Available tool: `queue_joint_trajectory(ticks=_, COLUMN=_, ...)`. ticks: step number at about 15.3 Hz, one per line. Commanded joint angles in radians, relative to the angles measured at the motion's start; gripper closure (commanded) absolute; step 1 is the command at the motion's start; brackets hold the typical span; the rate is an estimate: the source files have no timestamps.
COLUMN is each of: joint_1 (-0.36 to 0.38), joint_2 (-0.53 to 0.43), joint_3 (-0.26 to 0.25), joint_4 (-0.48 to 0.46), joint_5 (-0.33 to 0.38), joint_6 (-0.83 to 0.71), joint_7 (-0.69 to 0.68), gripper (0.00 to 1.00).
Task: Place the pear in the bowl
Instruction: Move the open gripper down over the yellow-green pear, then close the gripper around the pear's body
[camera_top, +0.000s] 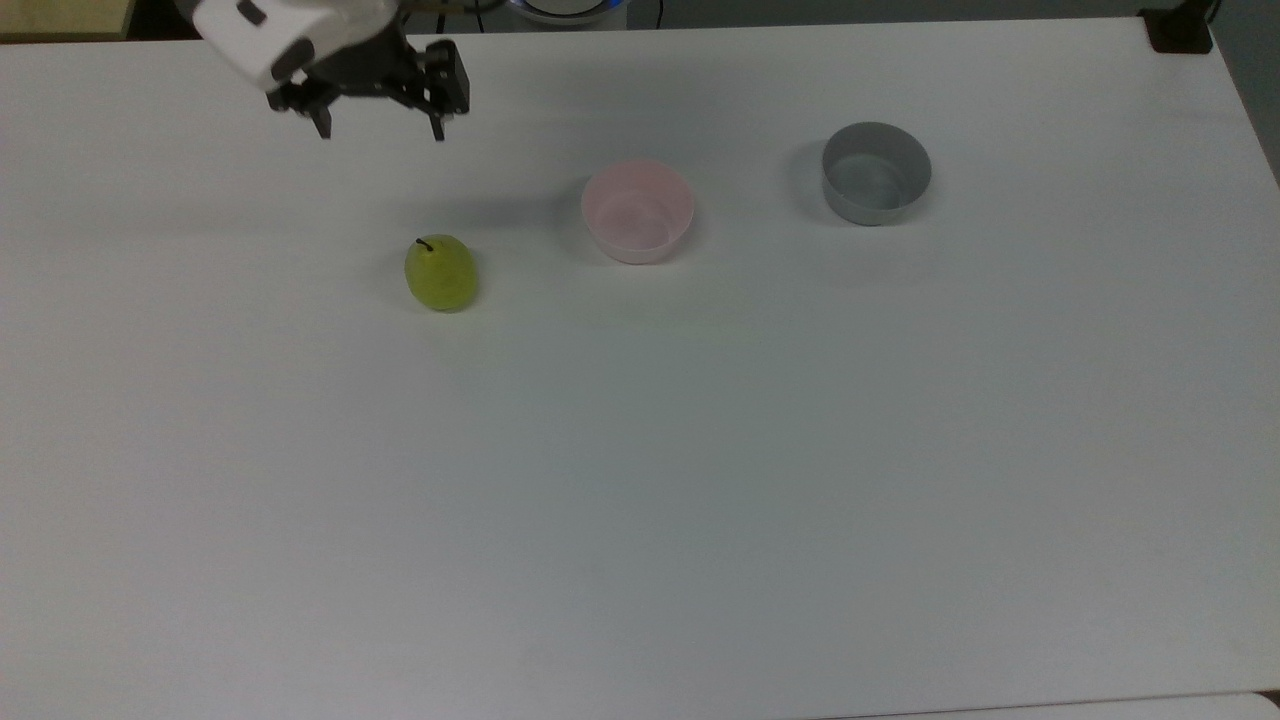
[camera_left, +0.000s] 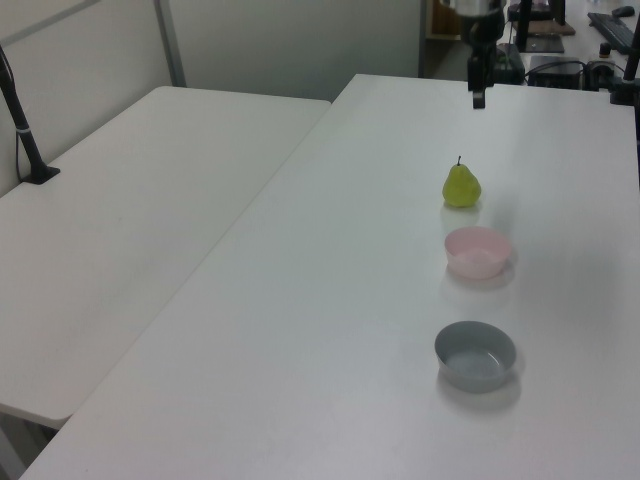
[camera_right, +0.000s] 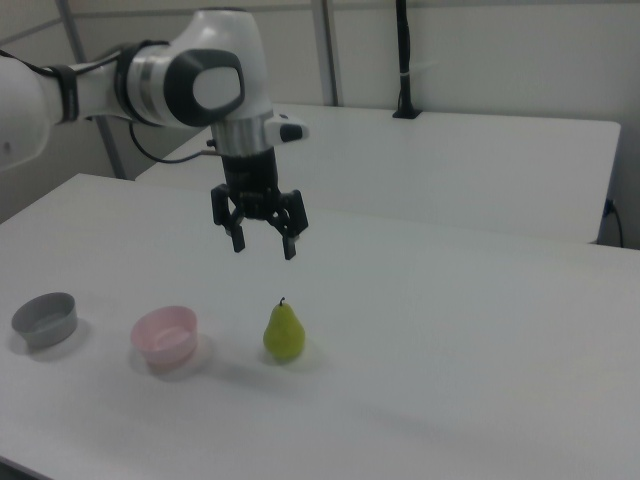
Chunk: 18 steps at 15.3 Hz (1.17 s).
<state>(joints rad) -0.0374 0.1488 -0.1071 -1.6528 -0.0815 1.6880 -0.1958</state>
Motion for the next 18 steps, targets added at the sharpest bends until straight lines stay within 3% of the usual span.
queue_joint_trajectory(ticks=1, joint_1=0.008, joint_2=0.084, joint_3=0.001, joint_4=0.001, joint_5=0.016, joint_6=0.071, joint_7=-0.037, gripper=0.0)
queue_joint_trajectory(ticks=11, joint_1=0.057, joint_2=0.218, joint_3=0.0, joint_4=-0.041, joint_5=-0.014, joint_6=0.136, joint_7=-0.073, gripper=0.0)
queue_joint_trajectory(ticks=18, joint_1=0.056, joint_2=0.291, joint_3=0.0, joint_4=-0.045, joint_5=-0.083, joint_6=0.154, joint_7=-0.093, gripper=0.0)
